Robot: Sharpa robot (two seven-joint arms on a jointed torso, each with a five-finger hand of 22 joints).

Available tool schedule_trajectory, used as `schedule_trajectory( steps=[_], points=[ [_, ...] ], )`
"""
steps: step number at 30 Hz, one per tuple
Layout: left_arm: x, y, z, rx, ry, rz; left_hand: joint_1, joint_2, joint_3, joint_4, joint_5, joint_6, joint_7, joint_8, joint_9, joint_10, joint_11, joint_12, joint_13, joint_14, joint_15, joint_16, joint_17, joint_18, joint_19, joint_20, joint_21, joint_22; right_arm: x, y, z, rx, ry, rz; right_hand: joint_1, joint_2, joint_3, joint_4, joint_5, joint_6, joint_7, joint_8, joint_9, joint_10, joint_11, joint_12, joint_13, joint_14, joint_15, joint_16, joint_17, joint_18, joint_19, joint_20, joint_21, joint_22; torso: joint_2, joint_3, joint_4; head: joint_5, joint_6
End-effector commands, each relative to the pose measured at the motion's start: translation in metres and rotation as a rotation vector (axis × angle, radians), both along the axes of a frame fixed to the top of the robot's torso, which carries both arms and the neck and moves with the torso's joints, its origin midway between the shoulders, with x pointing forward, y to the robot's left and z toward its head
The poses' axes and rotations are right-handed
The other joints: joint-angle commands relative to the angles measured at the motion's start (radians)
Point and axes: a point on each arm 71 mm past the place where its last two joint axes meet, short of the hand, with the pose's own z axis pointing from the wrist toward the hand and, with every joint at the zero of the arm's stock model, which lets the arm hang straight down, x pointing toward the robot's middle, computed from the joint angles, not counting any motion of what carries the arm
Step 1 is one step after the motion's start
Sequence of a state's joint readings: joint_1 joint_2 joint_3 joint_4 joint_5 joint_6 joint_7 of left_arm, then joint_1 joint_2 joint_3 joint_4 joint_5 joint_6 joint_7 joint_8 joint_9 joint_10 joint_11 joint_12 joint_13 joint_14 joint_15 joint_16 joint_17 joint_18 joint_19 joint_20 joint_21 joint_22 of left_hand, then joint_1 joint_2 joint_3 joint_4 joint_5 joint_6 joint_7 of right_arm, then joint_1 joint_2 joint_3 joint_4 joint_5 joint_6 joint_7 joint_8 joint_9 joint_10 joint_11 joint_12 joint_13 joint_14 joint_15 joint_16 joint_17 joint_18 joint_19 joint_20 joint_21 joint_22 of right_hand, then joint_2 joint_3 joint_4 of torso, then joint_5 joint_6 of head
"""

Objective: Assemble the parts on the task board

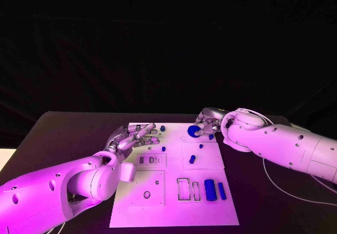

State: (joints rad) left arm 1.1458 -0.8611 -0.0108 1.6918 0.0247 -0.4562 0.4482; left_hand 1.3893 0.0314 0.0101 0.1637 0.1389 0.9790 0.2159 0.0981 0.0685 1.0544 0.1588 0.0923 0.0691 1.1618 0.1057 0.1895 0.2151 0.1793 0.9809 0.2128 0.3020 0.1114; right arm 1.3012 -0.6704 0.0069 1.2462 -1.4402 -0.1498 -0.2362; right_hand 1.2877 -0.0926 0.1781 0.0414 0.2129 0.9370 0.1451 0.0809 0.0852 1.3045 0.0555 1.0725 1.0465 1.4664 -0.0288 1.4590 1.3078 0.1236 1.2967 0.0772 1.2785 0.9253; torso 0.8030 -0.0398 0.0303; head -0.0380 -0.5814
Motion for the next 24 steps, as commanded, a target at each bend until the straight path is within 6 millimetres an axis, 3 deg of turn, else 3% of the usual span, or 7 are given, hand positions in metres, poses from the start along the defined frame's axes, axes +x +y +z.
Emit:
schedule_trajectory(
  steps=[1, 24],
  points=[
    [0.0, -0.002, 0.001, -0.01, -0.007, -0.015, 0.011, 0.002, 0.0, -0.007, 0.006, -0.002, 0.004, -0.005, -0.001, -0.002, 0.005, -0.004, 0.0, -0.004, 0.003, -0.004, 0.002, 0.003, 0.002, 0.004, -0.004, -0.001, 0.0, 0.0, 0.0, -0.016, -0.005, 0.005, -0.004, 0.01, -0.001, 0.0, 0.005, 0.007, 0.0, 0.005, 0.001, 0.007, -0.002, 0.003, 0.001, 0.067, 0.005, 0.005, 0.034, -0.006, 0.006, 0.002, 0.005, 0.002, 0.001, 0.0001, 0.001, -0.001, 0.0],
    [0.0, -0.002, 0.001, -0.01, -0.006, -0.016, 0.011, 0.003, 0.0, -0.008, 0.006, -0.001, 0.004, -0.005, 0.0, -0.002, 0.005, -0.005, 0.0, -0.006, 0.003, -0.006, 0.003, 0.002, 0.0, 0.005, -0.006, -0.002, 0.001, 0.009, -0.011, -0.123, -0.024, 0.021, 0.02, 0.037, 0.024, -0.015, -0.015, 0.052, -0.006, 0.027, 0.009, 0.054, -0.008, 0.108, 0.114, 0.069, 0.001, 0.019, 0.055, -0.011, 0.018, 0.0, 0.028, 0.039, 0.0, -0.0008, 0.0009, -0.005, -0.005]
  ],
)
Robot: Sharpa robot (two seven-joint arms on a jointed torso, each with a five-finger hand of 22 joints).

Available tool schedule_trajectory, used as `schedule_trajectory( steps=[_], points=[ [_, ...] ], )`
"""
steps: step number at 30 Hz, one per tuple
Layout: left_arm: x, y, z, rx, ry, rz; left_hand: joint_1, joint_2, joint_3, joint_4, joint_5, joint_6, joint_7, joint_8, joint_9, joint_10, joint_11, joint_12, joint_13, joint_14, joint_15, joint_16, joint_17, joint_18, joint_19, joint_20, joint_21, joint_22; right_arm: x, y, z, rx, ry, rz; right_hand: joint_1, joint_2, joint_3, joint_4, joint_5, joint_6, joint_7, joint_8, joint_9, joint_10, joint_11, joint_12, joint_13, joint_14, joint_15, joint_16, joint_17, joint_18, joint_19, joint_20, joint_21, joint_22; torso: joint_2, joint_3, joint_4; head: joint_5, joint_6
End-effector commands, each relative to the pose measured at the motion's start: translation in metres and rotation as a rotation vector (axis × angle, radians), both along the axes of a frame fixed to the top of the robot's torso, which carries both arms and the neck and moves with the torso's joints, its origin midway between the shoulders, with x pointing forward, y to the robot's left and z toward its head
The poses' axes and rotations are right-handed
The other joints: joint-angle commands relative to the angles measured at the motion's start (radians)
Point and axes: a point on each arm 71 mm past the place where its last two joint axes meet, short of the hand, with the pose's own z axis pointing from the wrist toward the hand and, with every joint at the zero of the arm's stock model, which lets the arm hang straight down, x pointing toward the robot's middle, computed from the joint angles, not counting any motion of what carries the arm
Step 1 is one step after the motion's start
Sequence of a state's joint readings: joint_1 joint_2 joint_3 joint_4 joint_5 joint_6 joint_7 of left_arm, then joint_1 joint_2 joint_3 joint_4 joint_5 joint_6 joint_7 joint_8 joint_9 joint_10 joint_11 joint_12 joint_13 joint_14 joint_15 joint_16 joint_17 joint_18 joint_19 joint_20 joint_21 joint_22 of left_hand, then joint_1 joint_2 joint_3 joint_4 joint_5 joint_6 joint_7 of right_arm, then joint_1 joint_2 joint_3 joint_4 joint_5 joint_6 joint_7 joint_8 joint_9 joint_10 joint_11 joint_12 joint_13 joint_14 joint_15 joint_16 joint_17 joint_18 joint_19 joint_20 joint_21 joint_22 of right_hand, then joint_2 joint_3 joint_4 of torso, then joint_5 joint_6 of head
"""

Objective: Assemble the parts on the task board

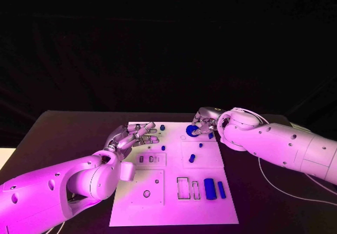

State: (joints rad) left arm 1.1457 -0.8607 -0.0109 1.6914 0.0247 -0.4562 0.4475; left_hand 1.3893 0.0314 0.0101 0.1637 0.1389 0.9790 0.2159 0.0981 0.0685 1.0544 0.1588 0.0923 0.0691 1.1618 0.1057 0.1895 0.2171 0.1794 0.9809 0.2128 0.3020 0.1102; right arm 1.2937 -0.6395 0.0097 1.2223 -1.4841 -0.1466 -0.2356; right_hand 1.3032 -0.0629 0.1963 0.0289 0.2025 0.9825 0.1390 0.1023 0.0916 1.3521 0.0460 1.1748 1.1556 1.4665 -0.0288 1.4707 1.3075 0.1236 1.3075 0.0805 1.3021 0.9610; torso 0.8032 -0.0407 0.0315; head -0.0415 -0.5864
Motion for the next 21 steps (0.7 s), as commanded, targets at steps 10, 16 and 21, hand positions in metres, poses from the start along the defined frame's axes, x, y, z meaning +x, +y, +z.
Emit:
schedule_trajectory(
  steps=[10, 16, 21],
  points=[
    [0.0, -0.001, 0.001, -0.01, -0.006, -0.015, 0.011, 0.003, 0.0, -0.008, 0.006, -0.001, 0.004, -0.005, 0.0, -0.002, 0.005, -0.005, 0.0, -0.006, 0.003, -0.006, 0.001, 0.002, 0.0, 0.005, -0.006, -0.001, -0.006, 0.002, -0.01, -0.148, -0.029, 0.021, 0.009, 0.003, 0.012, -0.009, -0.011, 0.013, -0.001, 0.007, 0.002, 0.013, 0.001, 0.019, 0.021, 0.071, 0.0, 0.014, 0.069, -0.014, 0.015, -0.004, 0.014, 0.022, 0.0, 0.0007, -0.0003, -0.002, -0.001],
    [0.0, -0.001, 0.001, -0.01, -0.007, -0.015, 0.011, 0.003, 0.0, -0.008, 0.006, -0.001, 0.004, -0.005, 0.0, -0.002, 0.005, -0.005, 0.0, -0.006, 0.003, -0.006, 0.001, 0.002, 0.0, 0.005, -0.006, -0.001, -0.009, 0.007, -0.004, -0.081, -0.084, 0.031, 0.017, 0.033, 0.047, -0.012, -0.024, 0.048, -0.011, 0.02, 0.008, 0.046, -0.007, 0.075, 0.081, 0.073, -0.006, 0.021, 0.082, -0.019, 0.027, -0.009, 0.028, 0.047, 0.0, 0.0004, 0.0004, -0.002, 0.0],
    [0.001, 0.001, 0.001, -0.007, -0.008, -0.008, 0.011, 0.003, 0.0, -0.008, 0.006, -0.001, 0.004, -0.005, 0.0, -0.002, 0.005, -0.005, 0.0, -0.006, 0.003, -0.006, 0.001, 0.002, 0.0, 0.005, -0.006, -0.001, -0.016, 0.015, 0.005, 0.02, -0.15, 0.047, 0.012, 0.038, 0.059, -0.012, -0.02, 0.058, -0.015, 0.023, 0.01, 0.058, -0.01, 0.094, 0.102, 0.074, -0.008, 0.022, 0.085, -0.02, 0.031, -0.011, 0.033, 0.055, 0.0, 0.0007, 0.0015, -0.001, 0.001]
  ],
)
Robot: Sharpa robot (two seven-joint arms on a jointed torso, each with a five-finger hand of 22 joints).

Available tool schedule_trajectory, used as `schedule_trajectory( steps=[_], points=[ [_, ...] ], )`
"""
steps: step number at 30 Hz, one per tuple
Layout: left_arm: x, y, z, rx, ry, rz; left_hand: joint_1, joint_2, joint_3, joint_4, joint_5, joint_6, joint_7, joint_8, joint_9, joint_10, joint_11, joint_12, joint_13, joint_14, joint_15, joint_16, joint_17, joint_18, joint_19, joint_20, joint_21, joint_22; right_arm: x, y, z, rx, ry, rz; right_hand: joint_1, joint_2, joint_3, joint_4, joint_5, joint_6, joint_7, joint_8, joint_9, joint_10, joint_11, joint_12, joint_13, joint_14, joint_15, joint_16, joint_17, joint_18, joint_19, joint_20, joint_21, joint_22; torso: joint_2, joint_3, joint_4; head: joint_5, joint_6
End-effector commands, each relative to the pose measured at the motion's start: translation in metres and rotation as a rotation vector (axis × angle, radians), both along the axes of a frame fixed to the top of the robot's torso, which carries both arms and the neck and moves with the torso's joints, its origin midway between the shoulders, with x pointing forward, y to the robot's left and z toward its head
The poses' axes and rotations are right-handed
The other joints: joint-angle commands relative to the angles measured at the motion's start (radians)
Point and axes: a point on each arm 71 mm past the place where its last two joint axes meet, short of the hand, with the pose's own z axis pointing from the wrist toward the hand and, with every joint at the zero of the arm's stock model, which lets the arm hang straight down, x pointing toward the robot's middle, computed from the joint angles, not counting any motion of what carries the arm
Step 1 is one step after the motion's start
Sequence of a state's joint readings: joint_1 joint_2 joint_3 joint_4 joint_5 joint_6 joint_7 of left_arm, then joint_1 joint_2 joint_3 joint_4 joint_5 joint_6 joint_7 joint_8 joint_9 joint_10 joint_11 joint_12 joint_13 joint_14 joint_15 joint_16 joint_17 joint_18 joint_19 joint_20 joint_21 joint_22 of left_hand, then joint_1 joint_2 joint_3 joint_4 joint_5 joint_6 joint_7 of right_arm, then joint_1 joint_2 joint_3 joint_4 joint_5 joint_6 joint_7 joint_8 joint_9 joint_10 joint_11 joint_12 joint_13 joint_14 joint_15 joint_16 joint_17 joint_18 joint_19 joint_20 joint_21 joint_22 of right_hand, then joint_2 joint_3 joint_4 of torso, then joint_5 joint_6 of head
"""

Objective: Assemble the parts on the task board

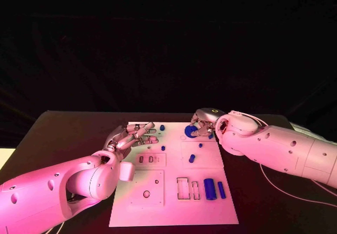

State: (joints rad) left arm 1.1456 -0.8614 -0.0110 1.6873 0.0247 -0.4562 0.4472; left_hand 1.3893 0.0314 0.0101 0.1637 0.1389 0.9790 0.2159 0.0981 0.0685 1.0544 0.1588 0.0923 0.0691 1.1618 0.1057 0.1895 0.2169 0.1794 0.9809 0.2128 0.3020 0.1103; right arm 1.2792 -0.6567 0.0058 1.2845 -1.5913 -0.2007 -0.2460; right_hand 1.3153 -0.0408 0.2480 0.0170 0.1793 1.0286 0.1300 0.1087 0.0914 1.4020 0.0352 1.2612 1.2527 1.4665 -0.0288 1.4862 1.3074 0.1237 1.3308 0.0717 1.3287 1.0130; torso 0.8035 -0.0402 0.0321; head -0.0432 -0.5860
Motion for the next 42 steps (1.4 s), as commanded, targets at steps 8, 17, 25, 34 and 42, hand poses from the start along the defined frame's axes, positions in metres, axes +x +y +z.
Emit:
schedule_trajectory(
  steps=[8, 17, 25, 34, 42],
  points=[
    [0.001, 0.002, 0.001, -0.008, -0.01, -0.007, 0.011, 0.003, 0.0, -0.009, 0.006, -0.001, 0.004, -0.006, 0.0, -0.001, 0.005, -0.005, 0.0, -0.008, 0.004, -0.008, 0.003, 0.002, -0.001, 0.005, -0.007, -0.002, -0.013, 0.029, 0.017, 0.105, -0.111, 0.064, -0.009, 0.015, 0.015, 0.002, 0.011, 0.014, -0.006, 0.014, 0.01, 0.009, 0.0, 0.009, 0.009, 0.074, -0.01, 0.009, 0.088, -0.021, 0.01, -0.004, 0.009, 0.008, 0.001, -0.0012, 0.0013, 0.005, 0.003],
    [0.003, 0.006, 0.0, -0.002, -0.011, 0.006, 0.011, 0.003, 0.0, -0.009, 0.006, -0.001, 0.004, -0.006, 0.0, -0.001, 0.005, -0.005, 0.0, -0.008, 0.004, -0.008, 0.003, 0.002, -0.001, 0.005, -0.007, -0.002, -0.016, 0.065, 0.017, 0.093, -0.113, 0.127, -0.014, 0.017, 0.019, 0.004, 0.013, 0.016, -0.007, 0.014, 0.01, 0.01, -0.001, 0.012, 0.013, 0.074, -0.01, 0.01, 0.09, -0.022, 0.012, -0.005, 0.011, 0.012, 0.0, -0.0024, 0.0025, 0.008, 0.003],
    [0.004, 0.008, -0.001, -0.001, -0.014, 0.012, 0.011, 0.003, 0.0, -0.009, 0.006, 0.0, 0.004, -0.006, 0.0, -0.001, 0.005, -0.005, 0.0, -0.008, 0.004, -0.008, 0.003, 0.002, -0.001, 0.005, -0.007, -0.002, -0.014, 0.09, 0.009, 0.079, -0.103, 0.159, -0.015, 0.018, 0.022, 0.005, 0.014, 0.015, -0.007, 0.013, 0.01, 0.01, -0.001, 0.011, 0.012, 0.074, -0.01, 0.009, 0.088, -0.022, 0.011, -0.005, 0.011, 0.011, 0.0, -0.0017, 0.0011, 0.013, 0.001],
    [0.005, 0.008, -0.001, -0.004, -0.015, 0.007, 0.011, 0.003, 0.0, -0.009, 0.006, 0.0, 0.004, -0.006, 0.0, 0.0, 0.005, -0.005, 0.0, -0.008, 0.004, -0.008, 0.004, 0.002, -0.001, 0.005, -0.008, -0.002, -0.013, 0.104, -0.001, 0.053, -0.092, 0.176, -0.017, 0.016, 0.024, 0.004, 0.015, 0.013, -0.006, 0.01, 0.01, 0.009, -0.001, 0.01, 0.012, 0.074, -0.01, 0.009, 0.088, -0.021, 0.011, -0.005, 0.011, 0.01, 0.001, -0.0004, -0.0014, 0.017, 0.0],
    [0.004, 0.008, -0.001, -0.004, -0.017, 0.007, 0.011, 0.003, 0.0, -0.009, 0.006, 0.0, 0.004, -0.006, 0.0, 0.0, 0.005, -0.005, 0.0, -0.008, 0.004, -0.008, 0.004, 0.002, -0.001, 0.005, -0.008, -0.002, -0.012, 0.11, -0.009, 0.037, -0.073, 0.18, -0.03, 0.002, 0.03, 0.002, 0.01, -0.007, 0.001, -0.007, 0.004, -0.002, 0.005, -0.007, 0.0, 0.074, -0.007, 0.01, 0.09, -0.022, 0.01, -0.004, 0.011, 0.01, 0.001, 0.0003, -0.0005, 0.017, -0.001]
  ],
)
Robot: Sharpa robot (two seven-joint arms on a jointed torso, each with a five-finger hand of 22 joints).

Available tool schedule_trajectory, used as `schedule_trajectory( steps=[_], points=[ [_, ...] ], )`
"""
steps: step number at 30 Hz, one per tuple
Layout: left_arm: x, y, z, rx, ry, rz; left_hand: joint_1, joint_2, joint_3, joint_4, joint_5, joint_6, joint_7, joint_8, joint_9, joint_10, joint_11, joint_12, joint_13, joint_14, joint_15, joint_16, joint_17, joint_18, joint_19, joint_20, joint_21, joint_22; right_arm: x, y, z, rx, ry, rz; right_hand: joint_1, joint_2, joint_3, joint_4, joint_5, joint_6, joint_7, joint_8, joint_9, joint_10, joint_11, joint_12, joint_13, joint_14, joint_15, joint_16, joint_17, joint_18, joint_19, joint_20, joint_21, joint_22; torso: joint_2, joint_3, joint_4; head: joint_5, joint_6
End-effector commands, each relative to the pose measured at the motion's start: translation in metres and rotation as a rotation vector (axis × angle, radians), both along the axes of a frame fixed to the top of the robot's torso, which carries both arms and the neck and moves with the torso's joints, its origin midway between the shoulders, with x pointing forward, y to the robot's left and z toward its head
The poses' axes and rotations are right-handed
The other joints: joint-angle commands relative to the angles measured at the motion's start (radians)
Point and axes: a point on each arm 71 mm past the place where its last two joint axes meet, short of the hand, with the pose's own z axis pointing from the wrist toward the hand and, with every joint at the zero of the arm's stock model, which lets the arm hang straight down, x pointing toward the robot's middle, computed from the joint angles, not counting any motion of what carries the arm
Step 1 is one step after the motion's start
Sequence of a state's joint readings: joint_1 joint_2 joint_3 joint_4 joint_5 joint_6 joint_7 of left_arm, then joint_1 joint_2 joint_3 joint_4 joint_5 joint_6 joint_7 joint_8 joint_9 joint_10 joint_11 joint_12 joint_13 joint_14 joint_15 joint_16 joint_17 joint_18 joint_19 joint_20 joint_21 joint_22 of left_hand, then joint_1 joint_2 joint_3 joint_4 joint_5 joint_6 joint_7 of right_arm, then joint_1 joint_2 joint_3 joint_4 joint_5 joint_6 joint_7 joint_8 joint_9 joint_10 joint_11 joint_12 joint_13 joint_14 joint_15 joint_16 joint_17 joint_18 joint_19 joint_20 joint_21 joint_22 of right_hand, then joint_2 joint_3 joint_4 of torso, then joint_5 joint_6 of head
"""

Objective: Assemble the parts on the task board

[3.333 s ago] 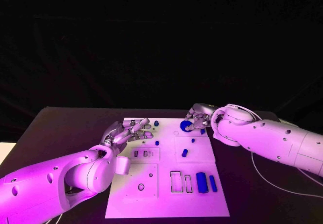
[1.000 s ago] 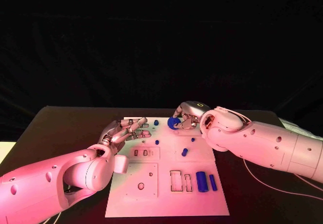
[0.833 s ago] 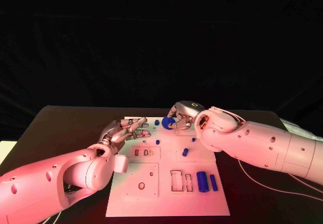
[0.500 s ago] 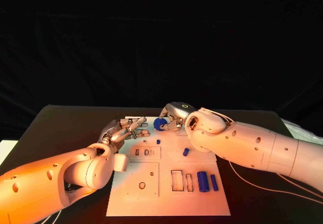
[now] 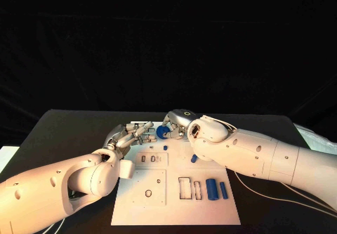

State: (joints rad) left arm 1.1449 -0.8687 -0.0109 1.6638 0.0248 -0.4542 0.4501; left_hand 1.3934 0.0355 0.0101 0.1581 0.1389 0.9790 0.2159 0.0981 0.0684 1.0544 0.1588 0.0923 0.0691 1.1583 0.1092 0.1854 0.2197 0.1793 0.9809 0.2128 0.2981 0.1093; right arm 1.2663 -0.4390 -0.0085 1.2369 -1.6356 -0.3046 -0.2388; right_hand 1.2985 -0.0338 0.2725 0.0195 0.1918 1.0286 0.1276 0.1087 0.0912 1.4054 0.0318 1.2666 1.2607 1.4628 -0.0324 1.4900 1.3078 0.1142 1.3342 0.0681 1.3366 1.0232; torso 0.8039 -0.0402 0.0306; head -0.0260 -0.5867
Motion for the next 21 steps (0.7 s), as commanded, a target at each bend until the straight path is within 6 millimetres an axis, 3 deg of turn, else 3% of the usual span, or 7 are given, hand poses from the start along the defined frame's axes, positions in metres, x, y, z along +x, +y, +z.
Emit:
schedule_trajectory(
  steps=[1, 5, 9, 21],
  points=[
    [-0.0007, -0.0027, 0.0018, -0.015, -0.015, -0.019, 0.007, -0.001, 0.0, -0.004, 0.006, 0.0, 0.004, -0.006, 0.0, 0.0, 0.005, -0.005, 0.0, -0.005, 0.0, -0.004, 0.001, 0.003, -0.001, 0.005, -0.004, -0.001, -0.0002, 0.0023, -0.0082, -0.038, 0.012, 0.011, -0.016, -0.008, 0.007, -0.001, -0.003, -0.016, 0.007, -0.014, 0.002, -0.01, 0.011, -0.019, -0.013, 0.077, -0.001, 0.007, 0.091, -0.012, 0.006, 0.001, 0.003, -0.001, 0.0, 0.0003, 0.0012, 0.0, 0.0],
    [-0.0007, -0.0031, 0.0019, -0.016, -0.015, -0.02, 0.007, -0.001, 0.0, -0.004, 0.006, 0.0, 0.004, -0.006, 0.0, 0.0, 0.005, -0.005, 0.0, -0.005, 0.0, -0.004, 0.001, 0.003, -0.001, 0.005, -0.004, -0.001, 0.0006, 0.0041, -0.0104, -0.034, 0.012, 0.014, -0.02, -0.02, 0.014, -0.006, -0.005, -0.078, 0.025, -0.048, -0.013, -0.043, 0.026, -0.072, -0.06, 0.078, 0.011, 0.008, 0.094, -0.013, 0.004, 0.01, 0.002, -0.003, 0.0, -0.0003, 0.0012, 0.001, -0.004],
    [-0.0006, -0.0031, 0.0018, -0.015, -0.015, -0.019, 0.007, -0.001, 0.0, -0.004, 0.006, 0.0, 0.004, -0.006, 0.0, 0.0, 0.005, -0.005, 0.0, -0.005, 0.0, -0.004, 0.001, 0.003, -0.001, 0.005, -0.004, -0.001, 0.0001, 0.0066, -0.012, -0.029, 0.013, 0.023, -0.029, -0.033, 0.01, -0.008, -0.005, -0.123, 0.034, -0.05, -0.022, -0.056, 0.035, -0.094, -0.078, 0.077, 0.02, 0.009, 0.095, -0.011, 0.001, 0.02, 0.001, -0.006, 0.0, 0.0003, 0.0005, 0.002, -0.005],
    [-0.0002, -0.0023, 0.0016, -0.013, -0.014, -0.016, 0.007, -0.001, 0.0, -0.004, 0.006, 0.0, 0.004, -0.006, 0.0, 0.0, 0.005, -0.005, 0.0, -0.005, 0.0, -0.004, 0.001, 0.003, -0.001, 0.005, -0.004, -0.001, -0.0017, 0.0049, -0.0135, -0.016, 0.017, 0.034, -0.061, -0.051, -0.021, 0.007, -0.008, -0.136, 0.035, -0.046, -0.022, -0.056, 0.039, -0.095, -0.077, 0.076, 0.024, 0.009, 0.093, -0.01, -0.001, 0.026, 0.001, -0.008, 0.0, 0.001, 0.0, 0.002, -0.006]
  ],
)
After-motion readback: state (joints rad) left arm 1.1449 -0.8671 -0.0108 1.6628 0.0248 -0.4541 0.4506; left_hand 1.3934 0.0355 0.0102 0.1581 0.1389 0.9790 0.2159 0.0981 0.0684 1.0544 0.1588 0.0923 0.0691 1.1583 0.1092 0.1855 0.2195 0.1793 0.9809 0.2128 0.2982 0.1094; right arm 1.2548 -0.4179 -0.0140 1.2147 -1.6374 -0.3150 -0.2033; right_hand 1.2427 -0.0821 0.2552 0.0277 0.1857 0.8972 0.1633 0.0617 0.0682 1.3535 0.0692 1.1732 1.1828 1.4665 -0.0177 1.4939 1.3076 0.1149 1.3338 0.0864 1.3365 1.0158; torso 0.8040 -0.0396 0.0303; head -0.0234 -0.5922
